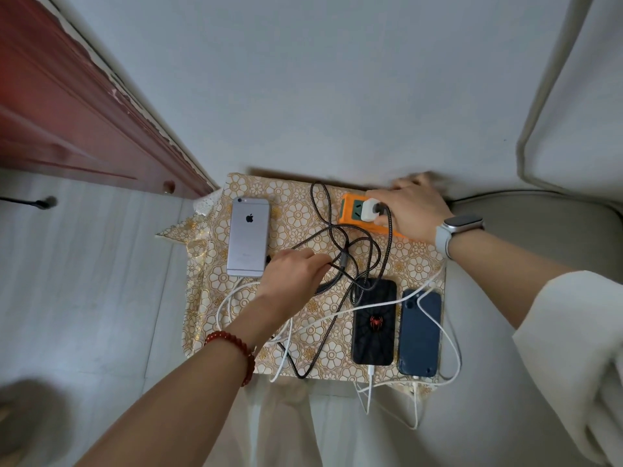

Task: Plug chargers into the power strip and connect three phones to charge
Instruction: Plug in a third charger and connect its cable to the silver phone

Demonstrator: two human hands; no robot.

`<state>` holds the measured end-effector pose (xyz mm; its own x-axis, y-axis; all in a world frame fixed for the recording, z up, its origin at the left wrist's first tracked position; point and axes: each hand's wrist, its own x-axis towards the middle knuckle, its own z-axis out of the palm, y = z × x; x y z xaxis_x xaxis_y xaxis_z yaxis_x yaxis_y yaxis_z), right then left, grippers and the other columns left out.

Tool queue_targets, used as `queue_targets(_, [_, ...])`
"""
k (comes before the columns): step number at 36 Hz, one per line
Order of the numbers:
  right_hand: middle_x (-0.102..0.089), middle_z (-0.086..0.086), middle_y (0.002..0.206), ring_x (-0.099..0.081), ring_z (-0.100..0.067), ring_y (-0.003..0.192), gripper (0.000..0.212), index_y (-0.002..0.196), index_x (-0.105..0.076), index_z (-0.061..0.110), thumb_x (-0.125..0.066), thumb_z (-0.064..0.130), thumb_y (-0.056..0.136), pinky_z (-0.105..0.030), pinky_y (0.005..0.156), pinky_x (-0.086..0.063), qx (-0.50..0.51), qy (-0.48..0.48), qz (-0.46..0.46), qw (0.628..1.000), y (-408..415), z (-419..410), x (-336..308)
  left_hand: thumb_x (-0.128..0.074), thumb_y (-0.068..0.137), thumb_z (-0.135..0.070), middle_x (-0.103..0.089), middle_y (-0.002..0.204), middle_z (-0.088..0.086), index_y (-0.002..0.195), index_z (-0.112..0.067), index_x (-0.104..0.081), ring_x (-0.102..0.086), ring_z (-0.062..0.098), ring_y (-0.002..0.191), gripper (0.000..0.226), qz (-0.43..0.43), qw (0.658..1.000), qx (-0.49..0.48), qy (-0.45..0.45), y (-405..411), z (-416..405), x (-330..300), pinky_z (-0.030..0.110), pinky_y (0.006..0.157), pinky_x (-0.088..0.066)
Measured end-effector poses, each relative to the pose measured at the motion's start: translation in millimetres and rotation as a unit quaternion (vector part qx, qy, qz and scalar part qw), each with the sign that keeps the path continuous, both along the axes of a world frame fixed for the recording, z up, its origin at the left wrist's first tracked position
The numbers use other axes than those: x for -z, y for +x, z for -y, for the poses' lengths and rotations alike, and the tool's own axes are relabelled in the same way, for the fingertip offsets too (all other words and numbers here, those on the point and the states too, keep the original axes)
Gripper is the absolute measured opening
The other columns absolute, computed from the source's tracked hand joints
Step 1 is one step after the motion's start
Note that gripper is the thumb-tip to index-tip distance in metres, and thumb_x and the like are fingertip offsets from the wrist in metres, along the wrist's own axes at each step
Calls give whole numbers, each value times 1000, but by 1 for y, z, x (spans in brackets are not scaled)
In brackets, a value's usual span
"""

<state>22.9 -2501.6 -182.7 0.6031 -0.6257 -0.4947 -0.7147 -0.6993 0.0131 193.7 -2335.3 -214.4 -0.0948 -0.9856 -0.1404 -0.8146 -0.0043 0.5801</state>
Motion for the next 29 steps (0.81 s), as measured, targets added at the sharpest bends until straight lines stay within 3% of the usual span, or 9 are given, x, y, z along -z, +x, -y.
queue_targets(3, [-63,-5,117,-47,-23,113,46,129,-47,30,-47,50,87,-39,93,-29,5,-1,-4,1000,2,0,0,-52,86,-22,-68,67,4,89,-13,-70,-62,26,55,21,1,1000,-5,-9,1,0,2,37,66,-52])
queue_targets(6, [-62,-1,120,-46,-23,111,43,126,-51,29,-49,47,87,-41,91,-30,5,-12,7,1000,5,0,1,-54,85,-21,-68,65,3,88,-13,-70,-61,24,53,19,-2,1000,-10,-19,1,-2,4,35,65,-52])
queue_targets(11, [-59,-10,119,-46,-23,115,42,129,-48,29,-49,43,89,-40,95,-29,30,2,-1,1000,5,-2,2,-55,85,-21,-67,64,0,87,-14,-70,-61,21,52,17,-5,999,-25,-38,0,-6,6,33,66,-52])
queue_targets(15, [-61,-7,118,-48,-22,116,41,129,-47,32,-48,43,90,-39,94,-29,21,10,-5,1000,1,0,5,-42,88,-28,-67,65,-2,88,-15,-70,-62,19,54,32,-3,999,-20,-40,-2,-11,6,29,69,-52])
queue_targets(21, [-66,-2,105,-56,-23,102,42,128,-47,31,-50,44,88,-39,90,-30,7,-4,-25,1000,12,2,1,-42,87,-27,-67,63,-2,86,-15,-70,-62,18,53,31,2,999,-19,-46,-3,-16,7,27,68,-52])
queue_targets(25, [-66,-3,102,-56,-24,101,41,128,-47,32,-49,45,89,-39,89,-31,11,-16,-33,999,14,-2,-2,-56,83,-17,-72,73,1,95,-12,-71,-67,21,62,20,-5,999,-21,-30,-4,-18,4,34,73,-54])
queue_targets(29, [-63,-5,112,-51,-25,112,37,123,-52,29,-53,41,88,-42,96,-32,33,-20,-37,999,15,-4,-3,-60,80,-5,-72,99,9,111,-7,-65,-70,27,81,32,-16,999,-6,-29,-1,-24,-2,43,74,-55])
